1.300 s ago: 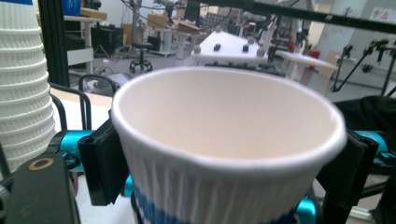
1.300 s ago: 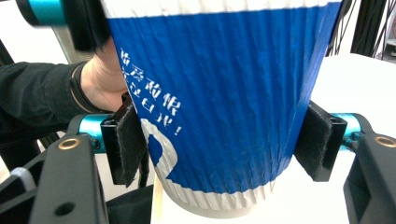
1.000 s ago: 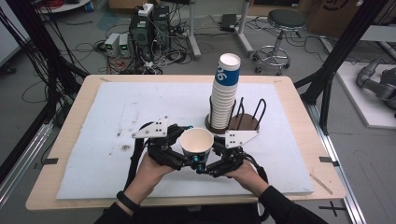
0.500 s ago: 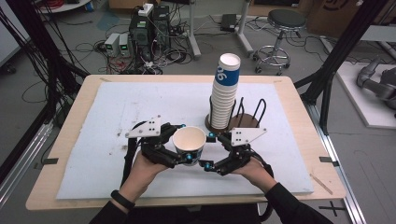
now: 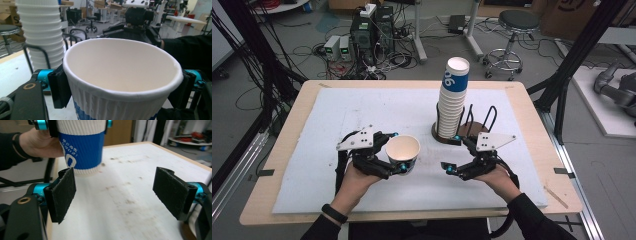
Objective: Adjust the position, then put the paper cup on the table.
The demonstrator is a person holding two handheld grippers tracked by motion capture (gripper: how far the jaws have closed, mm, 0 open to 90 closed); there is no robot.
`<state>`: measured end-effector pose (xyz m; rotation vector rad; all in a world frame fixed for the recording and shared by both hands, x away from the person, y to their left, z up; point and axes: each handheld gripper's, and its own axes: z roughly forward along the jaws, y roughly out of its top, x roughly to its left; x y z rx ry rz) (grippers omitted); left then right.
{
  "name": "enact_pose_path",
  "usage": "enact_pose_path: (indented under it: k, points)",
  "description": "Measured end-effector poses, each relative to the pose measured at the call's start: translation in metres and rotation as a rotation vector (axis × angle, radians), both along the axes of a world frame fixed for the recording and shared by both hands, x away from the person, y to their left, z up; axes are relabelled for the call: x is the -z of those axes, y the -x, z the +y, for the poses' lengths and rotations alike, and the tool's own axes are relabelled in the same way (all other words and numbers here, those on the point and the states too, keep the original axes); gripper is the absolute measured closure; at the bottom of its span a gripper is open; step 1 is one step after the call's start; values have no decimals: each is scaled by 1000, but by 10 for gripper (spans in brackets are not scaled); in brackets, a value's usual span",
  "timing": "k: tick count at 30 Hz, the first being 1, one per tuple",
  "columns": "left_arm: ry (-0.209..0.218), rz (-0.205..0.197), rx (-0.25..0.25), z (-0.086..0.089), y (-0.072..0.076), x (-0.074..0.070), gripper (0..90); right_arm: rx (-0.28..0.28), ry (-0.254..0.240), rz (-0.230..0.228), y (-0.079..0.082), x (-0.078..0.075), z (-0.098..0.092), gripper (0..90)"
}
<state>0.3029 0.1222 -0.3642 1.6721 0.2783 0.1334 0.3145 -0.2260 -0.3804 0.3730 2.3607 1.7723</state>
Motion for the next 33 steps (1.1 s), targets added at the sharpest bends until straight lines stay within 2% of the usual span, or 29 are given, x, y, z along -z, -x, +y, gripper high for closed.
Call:
enact_pose_path:
  k: [4,7,12,17,22,27,29,33]
  points:
    - [-12,3,-22,5,0,5,217,33,-19,18,-3,2,-10,193]
    - [-12,0,-18,4,1,5,217,61,-31,37,-4,1,-15,193]
    - [-11,4,4,-1,1,5,217,80,-15,14,-2,1,-18,193]
    - [-2,1,12,-2,1,3,216,87,-36,-3,-2,-1,-21,193]
    - [0,-1,13,-2,1,3,216,93,-33,1,-3,-1,-22,192]
    - [10,7,6,0,0,3,216,107,-25,11,-4,4,-23,192]
    - [14,5,-1,2,0,2,216,119,1,23,-5,6,-22,193]
    - [16,1,-24,6,0,0,216,141,-8,2,-3,5,-25,193]
